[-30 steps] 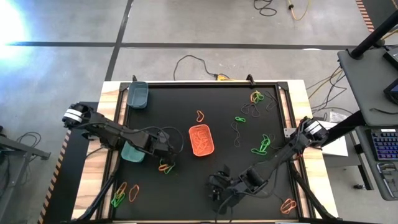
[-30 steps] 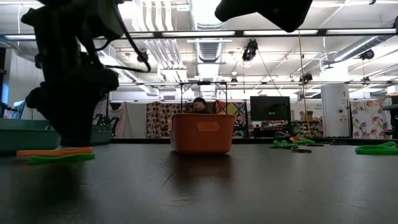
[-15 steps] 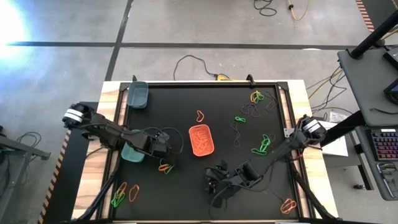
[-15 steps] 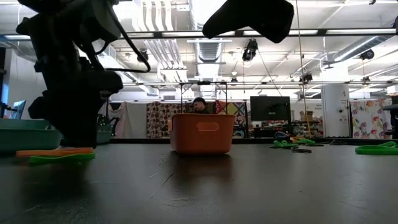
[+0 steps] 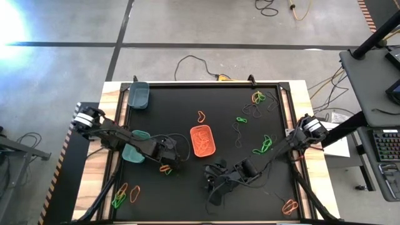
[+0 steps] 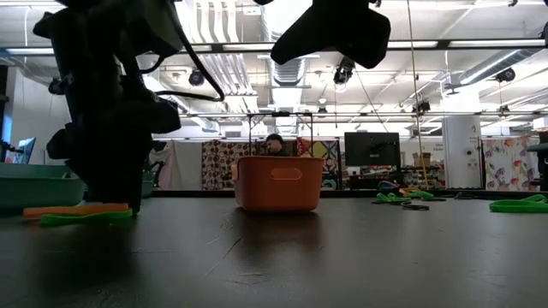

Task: Sort rubber bands into baskets
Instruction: Put the green rubber band into the light sea green bin

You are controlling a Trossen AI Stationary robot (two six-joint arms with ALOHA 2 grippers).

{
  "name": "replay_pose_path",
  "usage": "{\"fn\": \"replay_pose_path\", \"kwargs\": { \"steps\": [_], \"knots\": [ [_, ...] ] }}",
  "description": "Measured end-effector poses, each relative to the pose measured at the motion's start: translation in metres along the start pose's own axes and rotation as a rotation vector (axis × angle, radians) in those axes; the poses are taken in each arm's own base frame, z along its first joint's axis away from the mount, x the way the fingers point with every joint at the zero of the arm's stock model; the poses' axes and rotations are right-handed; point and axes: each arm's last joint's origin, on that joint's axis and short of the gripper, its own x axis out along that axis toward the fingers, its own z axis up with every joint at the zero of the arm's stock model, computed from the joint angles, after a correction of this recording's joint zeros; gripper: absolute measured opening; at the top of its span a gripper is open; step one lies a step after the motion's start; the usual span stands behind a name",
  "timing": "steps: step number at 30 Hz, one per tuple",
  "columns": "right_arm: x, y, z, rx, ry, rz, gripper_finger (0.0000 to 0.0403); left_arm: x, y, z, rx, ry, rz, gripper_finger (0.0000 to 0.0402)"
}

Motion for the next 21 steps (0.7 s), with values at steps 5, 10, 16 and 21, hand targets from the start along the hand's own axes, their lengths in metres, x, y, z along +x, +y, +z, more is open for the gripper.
{"fn": "replay_pose_path", "kwargs": {
  "steps": [5, 10, 16, 21],
  "knots": [
    [0.000, 0.000, 0.001, -0.005, 0.008, 0.010, 0.0206, 0.001, -0.004, 0.001, 0.019, 0.003, 0.010, 0.0117],
    [-0.001, -0.001, 0.000, -0.015, 0.012, 0.009, 0.0206, 0.000, -0.005, 0.002, 0.016, -0.004, -0.008, 0.0032],
    [-0.006, -0.001, 0.002, -0.030, 0.013, 0.008, 0.0206, -0.011, 0.003, 0.002, 0.017, -0.015, 0.005, 0.0002],
    [-0.017, -0.001, 0.007, -0.038, 0.009, 0.011, 0.0206, -0.051, 0.021, 0.007, -0.011, -0.085, 0.038, 0.0001]
  ]
}}
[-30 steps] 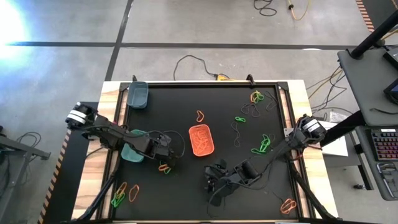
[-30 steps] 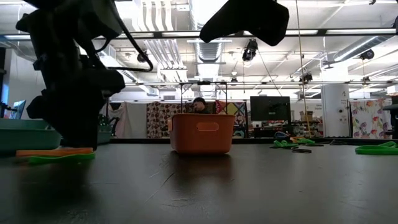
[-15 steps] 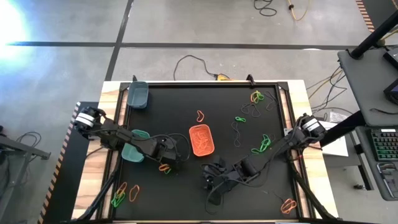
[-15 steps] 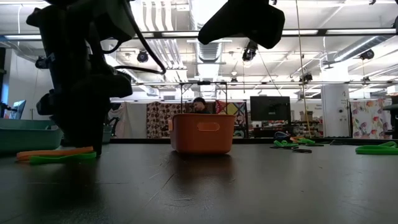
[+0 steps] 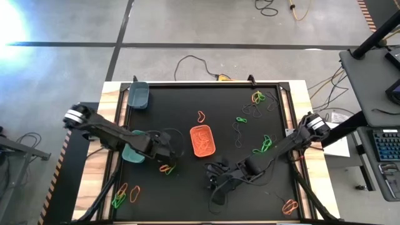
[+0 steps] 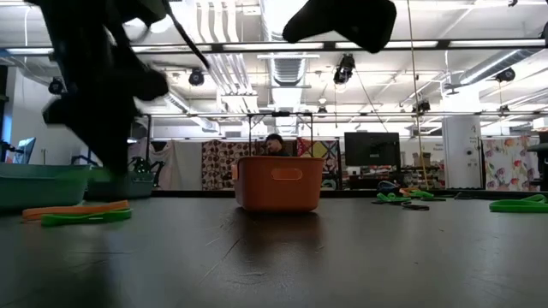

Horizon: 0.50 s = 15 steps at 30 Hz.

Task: Sort rubber bands into baskets
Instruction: Put the green rubber band into the light sea green bin

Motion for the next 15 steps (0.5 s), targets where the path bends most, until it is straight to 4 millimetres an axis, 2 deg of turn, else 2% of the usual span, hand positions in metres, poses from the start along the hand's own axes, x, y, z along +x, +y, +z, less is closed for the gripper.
{"fn": "replay_pose_path", "kwargs": {
  "steps": [4, 7, 11, 15],
  "knots": [
    [-0.006, 0.000, 0.003, -0.023, -0.011, 0.007, 0.0206, -0.039, 0.027, 0.006, -0.005, -0.020, 0.089, 0.0000],
    [-0.006, -0.002, 0.005, -0.025, -0.013, 0.004, 0.0205, -0.056, 0.050, 0.005, -0.037, -0.038, 0.180, 0.0000],
    [-0.005, -0.005, 0.007, -0.021, -0.017, -0.003, 0.0205, -0.054, 0.071, -0.001, -0.161, -0.013, 0.234, 0.0000],
    [-0.005, -0.005, 0.008, -0.014, -0.017, -0.004, 0.0206, -0.031, 0.081, -0.014, -0.263, 0.056, 0.264, 0.0000]
  ]
}}
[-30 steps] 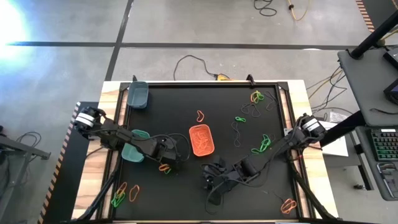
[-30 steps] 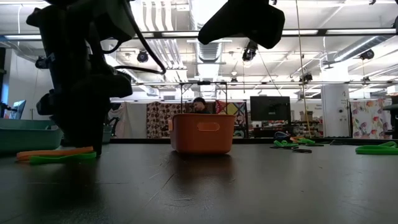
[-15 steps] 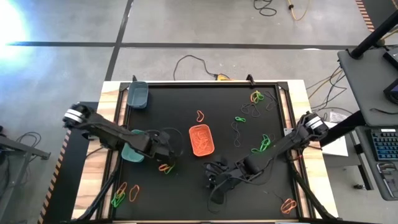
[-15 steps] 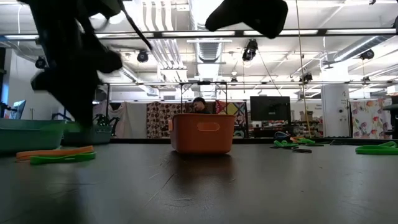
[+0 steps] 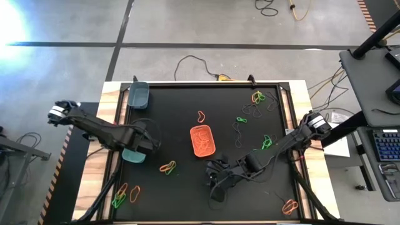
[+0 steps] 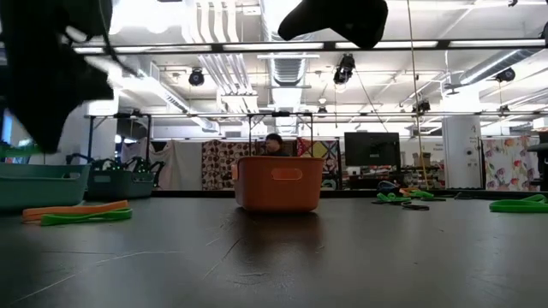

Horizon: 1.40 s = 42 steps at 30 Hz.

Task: Sort rubber bands into baskets
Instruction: Put the green rubber band into the light sea green bin, then put the orange rubber band into the orange bin

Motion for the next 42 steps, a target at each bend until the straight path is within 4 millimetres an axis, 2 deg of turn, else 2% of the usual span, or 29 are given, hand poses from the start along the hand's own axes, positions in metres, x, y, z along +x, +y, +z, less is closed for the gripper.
{"fn": "replay_pose_path", "kwargs": {
  "steps": [5, 11, 15, 19, 23, 27, 31, 34, 37, 40, 42],
  "knots": [
    [0.000, 0.000, 0.000, 0.007, 0.000, 0.001, 0.0206, 0.027, -0.002, -0.008, -0.075, 0.030, -0.008, 0.0000],
    [0.000, 0.001, 0.001, 0.011, -0.002, 0.004, 0.0205, 0.036, -0.003, -0.009, -0.100, 0.034, 0.000, 0.0007],
    [-0.001, 0.001, 0.001, 0.013, -0.001, 0.006, 0.0206, 0.041, -0.003, -0.009, -0.096, 0.032, 0.019, 0.0037],
    [-0.001, 0.002, 0.000, 0.013, 0.012, 0.024, 0.0206, 0.038, -0.004, -0.009, -0.076, 0.041, 0.004, 0.0083],
    [-0.001, 0.003, -0.001, 0.008, 0.028, 0.046, 0.0205, 0.014, -0.008, -0.003, -0.003, 0.058, -0.030, 0.0138],
    [-0.002, 0.006, -0.002, -0.013, 0.031, 0.053, 0.0206, -0.031, -0.013, 0.004, 0.115, 0.049, -0.066, 0.0194],
    [-0.002, 0.008, -0.004, -0.043, 0.025, 0.052, 0.0206, -0.073, -0.015, 0.000, 0.218, 0.031, -0.129, 0.0247],
    [-0.003, 0.010, -0.002, -0.052, -0.004, 0.055, 0.0206, -0.097, -0.021, -0.014, 0.294, -0.001, -0.257, 0.0275],
    [-0.004, 0.016, -0.004, -0.057, -0.023, 0.079, 0.0206, -0.115, -0.030, -0.039, 0.368, -0.101, -0.440, 0.0287],
    [-0.007, 0.025, -0.010, -0.040, -0.030, 0.095, 0.0206, -0.123, -0.042, -0.073, 0.471, -0.217, -0.629, 0.0287],
    [-0.010, 0.032, -0.015, -0.013, -0.042, 0.083, 0.0206, -0.117, -0.050, -0.095, 0.512, -0.265, -0.680, 0.0287]
  ]
}}
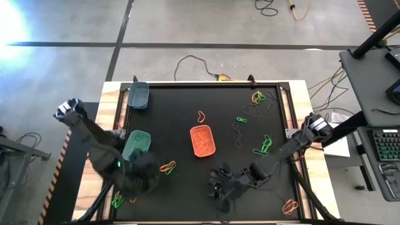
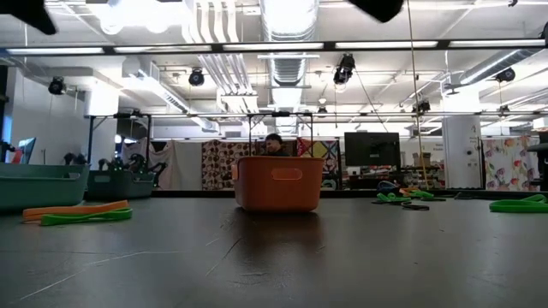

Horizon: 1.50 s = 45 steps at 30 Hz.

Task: Sort rubber bands into baskets
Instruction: Put the orange rubber band into the orange bin

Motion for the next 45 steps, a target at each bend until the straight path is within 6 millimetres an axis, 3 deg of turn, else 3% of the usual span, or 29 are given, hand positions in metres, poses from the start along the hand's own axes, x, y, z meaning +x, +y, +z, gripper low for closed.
{"fn": "replay_pose_path", "kwargs": {
  "steps": [5, 10, 19, 26, 32, 36, 42, 45],
  "knots": [
    [-0.006, 0.013, -0.012, 0.100, -0.042, -0.046, 0.0206, 0.047, -0.024, -0.034, 0.141, -0.009, 0.005, 0.0287],
    [-0.009, 0.020, -0.018, 0.218, -0.058, -0.052, 0.0206, 0.083, -0.021, -0.044, 0.155, 0.018, 0.123, 0.0287],
    [-0.017, 0.034, -0.030, 0.319, -0.065, -0.038, 0.0206, 0.126, 0.031, -0.023, 0.148, 0.336, 0.265, 0.0263],
    [-0.020, 0.039, -0.035, 0.323, -0.109, -0.063, 0.0206, 0.137, 0.049, -0.015, 0.225, 0.444, 0.277, 0.0239],
    [-0.018, 0.035, -0.032, 0.318, -0.123, -0.086, 0.0206, 0.143, 0.058, -0.019, 0.215, 0.475, 0.281, 0.0215],
    [-0.015, 0.029, -0.027, 0.305, -0.130, -0.104, 0.0206, 0.148, 0.061, -0.026, 0.191, 0.481, 0.216, 0.0160],
    [-0.011, 0.021, -0.020, 0.284, -0.134, -0.123, 0.0206, 0.143, 0.058, -0.021, 0.227, 0.518, 0.182, 0.0024],
    [-0.010, 0.018, -0.018, 0.270, -0.135, -0.132, 0.0206, 0.128, 0.060, -0.015, 0.282, 0.561, 0.220, 0.0011]
  ]
}}
